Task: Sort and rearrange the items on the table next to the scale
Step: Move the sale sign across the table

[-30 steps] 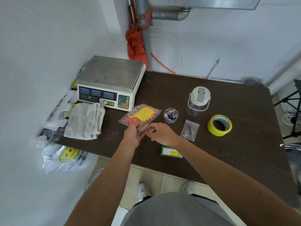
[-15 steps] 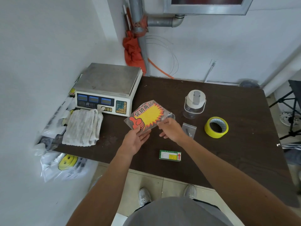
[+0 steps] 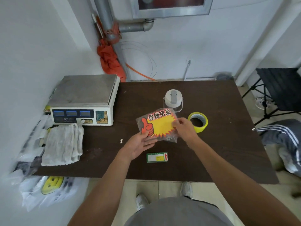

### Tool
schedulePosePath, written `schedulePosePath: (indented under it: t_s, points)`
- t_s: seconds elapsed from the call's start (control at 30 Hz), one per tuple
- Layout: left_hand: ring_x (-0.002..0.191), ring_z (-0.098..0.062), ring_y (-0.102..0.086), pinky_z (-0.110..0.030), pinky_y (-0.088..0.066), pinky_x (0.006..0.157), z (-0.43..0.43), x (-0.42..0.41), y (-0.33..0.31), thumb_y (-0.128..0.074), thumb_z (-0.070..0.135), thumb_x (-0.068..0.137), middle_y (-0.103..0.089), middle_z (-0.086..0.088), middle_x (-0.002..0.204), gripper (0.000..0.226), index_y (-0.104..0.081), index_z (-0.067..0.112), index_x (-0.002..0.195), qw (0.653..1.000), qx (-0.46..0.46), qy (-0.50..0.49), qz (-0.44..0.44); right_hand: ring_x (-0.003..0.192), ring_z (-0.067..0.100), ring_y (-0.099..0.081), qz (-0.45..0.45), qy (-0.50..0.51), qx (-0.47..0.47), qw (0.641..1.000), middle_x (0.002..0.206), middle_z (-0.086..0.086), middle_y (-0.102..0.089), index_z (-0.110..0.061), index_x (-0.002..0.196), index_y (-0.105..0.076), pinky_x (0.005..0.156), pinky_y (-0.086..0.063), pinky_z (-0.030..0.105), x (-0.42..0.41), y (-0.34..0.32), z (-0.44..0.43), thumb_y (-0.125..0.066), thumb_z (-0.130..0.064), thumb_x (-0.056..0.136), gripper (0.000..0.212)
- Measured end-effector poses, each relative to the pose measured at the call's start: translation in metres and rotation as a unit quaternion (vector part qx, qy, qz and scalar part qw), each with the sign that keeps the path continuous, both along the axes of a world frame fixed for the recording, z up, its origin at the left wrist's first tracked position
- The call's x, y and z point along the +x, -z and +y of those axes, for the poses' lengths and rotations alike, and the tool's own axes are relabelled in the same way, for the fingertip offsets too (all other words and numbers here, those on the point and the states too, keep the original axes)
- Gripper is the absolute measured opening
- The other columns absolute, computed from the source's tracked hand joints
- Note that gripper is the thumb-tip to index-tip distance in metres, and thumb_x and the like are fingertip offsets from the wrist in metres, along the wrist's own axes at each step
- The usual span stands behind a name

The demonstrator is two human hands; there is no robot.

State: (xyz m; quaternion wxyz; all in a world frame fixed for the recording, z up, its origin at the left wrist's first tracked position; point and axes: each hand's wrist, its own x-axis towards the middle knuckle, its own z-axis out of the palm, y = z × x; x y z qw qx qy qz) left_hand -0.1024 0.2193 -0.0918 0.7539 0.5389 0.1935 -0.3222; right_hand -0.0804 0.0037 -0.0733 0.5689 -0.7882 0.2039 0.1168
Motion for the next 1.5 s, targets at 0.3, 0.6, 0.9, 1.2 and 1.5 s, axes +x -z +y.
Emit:
schedulePosePath:
  t_s: [0.3, 0.6, 0.9, 1.2, 1.5]
  points:
    - [0.113, -0.028, -0.07, -0.043, -0.05, 0.106, -0.049, -0.002, 0.0, -0.053, 0.029, 0.104, -0.073, -0.012, 0.121, 0.032, -0.059, 0.018, 0.134, 0.98, 0.043, 0.191, -0.032, 0.081, 0.013, -0.061, 0.028, 0.086, 0.0, 0.996, 0.094, 0.0, -0.067, -0.015, 0.102, -0.065, 0.074, -0.053, 0.036, -0.039, 0.012, -0.067, -0.06, -0.022, 0.095, 0.012]
    - [0.099, -0.021, -0.074, -0.036, -0.054, 0.095, -0.101, -0.022, 0.012, -0.059, 0.021, 0.101, -0.075, -0.013, 0.115, 0.032, -0.063, 0.009, 0.13, 0.964, 0.071, 0.255, -0.015, 0.086, 0.021, -0.065, 0.069, 0.158, 0.004, 0.985, 0.098, 0.006, -0.069, -0.011, 0.104, -0.065, 0.07, -0.05, 0.033, -0.078, 0.043, -0.118, -0.06, -0.019, 0.094, 0.014]
    - [0.098, -0.019, -0.071, -0.04, -0.052, 0.099, -0.13, -0.045, 0.023, -0.067, 0.033, 0.091, -0.073, -0.012, 0.118, 0.035, -0.065, 0.011, 0.119, 0.959, 0.109, 0.262, -0.002, 0.092, 0.028, -0.065, 0.106, 0.18, -0.028, 0.978, 0.101, 0.009, -0.066, -0.011, 0.107, -0.062, 0.079, -0.052, 0.041, -0.105, 0.077, -0.153, -0.06, -0.019, 0.095, 0.015]
    - [0.115, -0.019, -0.065, -0.038, -0.052, 0.101, -0.133, -0.048, 0.024, -0.067, 0.037, 0.09, -0.07, -0.001, 0.122, 0.047, -0.057, 0.023, 0.134, 0.954, 0.152, 0.257, 0.012, 0.096, 0.028, -0.062, 0.135, 0.157, -0.078, 0.975, 0.109, 0.011, -0.064, -0.01, 0.118, -0.058, 0.081, -0.051, 0.04, -0.109, 0.091, -0.16, -0.061, -0.023, 0.095, 0.027]
    - [0.12, -0.019, -0.06, -0.042, -0.048, 0.108, -0.13, -0.049, 0.02, -0.065, 0.036, 0.093, -0.065, -0.001, 0.125, 0.04, -0.055, 0.026, 0.13, 0.951, 0.162, 0.262, 0.027, 0.099, 0.028, -0.062, 0.148, 0.128, -0.097, 0.976, 0.112, 0.01, -0.062, -0.007, 0.128, -0.055, 0.081, -0.051, 0.04, -0.107, 0.095, -0.158, -0.058, -0.024, 0.096, 0.036]
